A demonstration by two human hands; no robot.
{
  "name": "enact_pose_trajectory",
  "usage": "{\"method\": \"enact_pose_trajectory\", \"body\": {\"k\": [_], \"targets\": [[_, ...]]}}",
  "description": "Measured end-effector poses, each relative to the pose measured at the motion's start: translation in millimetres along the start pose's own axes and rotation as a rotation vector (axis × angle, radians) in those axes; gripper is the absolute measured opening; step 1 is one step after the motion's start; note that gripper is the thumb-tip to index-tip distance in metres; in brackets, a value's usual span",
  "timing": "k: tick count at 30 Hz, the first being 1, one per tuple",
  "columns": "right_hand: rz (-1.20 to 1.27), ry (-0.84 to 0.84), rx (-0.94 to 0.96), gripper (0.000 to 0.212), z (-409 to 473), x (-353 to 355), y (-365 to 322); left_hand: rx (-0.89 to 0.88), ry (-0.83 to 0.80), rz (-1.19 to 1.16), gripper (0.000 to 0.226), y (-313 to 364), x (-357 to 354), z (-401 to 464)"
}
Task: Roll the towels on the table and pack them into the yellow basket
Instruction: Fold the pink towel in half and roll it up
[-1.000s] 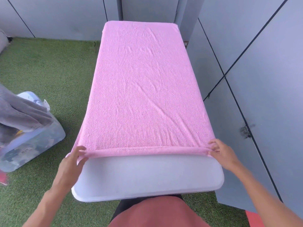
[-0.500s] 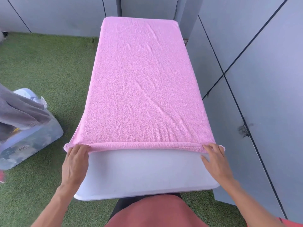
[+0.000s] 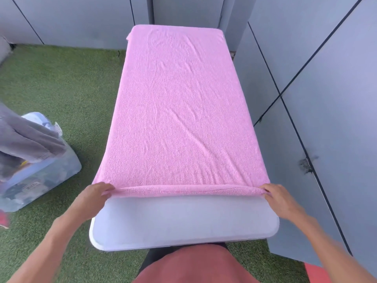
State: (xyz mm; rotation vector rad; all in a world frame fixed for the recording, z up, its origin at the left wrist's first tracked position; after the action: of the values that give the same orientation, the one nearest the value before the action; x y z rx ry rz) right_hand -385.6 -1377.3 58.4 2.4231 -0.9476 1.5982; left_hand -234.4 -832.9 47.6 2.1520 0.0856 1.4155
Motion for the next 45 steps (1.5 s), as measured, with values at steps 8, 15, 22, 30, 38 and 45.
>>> {"method": "enact_pose_trajectory", "body": {"k": [8, 15, 22, 30, 38, 45], "targets": [[0.117, 0.389, -0.133, 0.011, -2.0, 23.6, -8.8, -0.023, 0.405, 0.116, 0.009, 20.2, 24.6, -10.2], [-0.057, 0.446, 0.048, 0.047, -36.5, -8.8, -22.6, -0.151, 0.424, 0.319, 0.049, 44.9, -15.0, -40.8], [-0.091, 0.302, -0.056, 0.034, 0.0, 5.9, -20.5, -0.077, 0.401, 0.262, 0.033, 37.6, 1.9, -5.1], [0.075, -0.2, -0.033, 0.03, -7.0, 7.6, 2.8, -0.001, -0.004, 0.08, 0.021, -4.7, -7.2, -1.0], [0.048, 0.378, -0.062, 0.019, -5.6, 23.8, -7.3, -0.01, 0.388, 0.18, 0.008, 20.5, 16.4, -7.8], [-0.051, 0.388, 0.085, 0.042, -27.9, -7.7, -12.4, -0.138, 0.339, 0.241, 0.054, 42.8, -19.9, -35.2]]}}
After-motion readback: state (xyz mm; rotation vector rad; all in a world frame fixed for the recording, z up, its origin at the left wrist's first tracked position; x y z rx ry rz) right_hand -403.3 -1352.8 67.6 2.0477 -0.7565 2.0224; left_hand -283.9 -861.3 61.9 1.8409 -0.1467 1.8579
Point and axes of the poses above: each hand's wrist, its own z-axis towards the middle knuckle, its own x-axis out of the back of the hand, y = z × x, the point moved 8 cm from there along z, towards the middle knuckle, and after that the axes turned 10 degrees about -x, right-handed, at the moved point
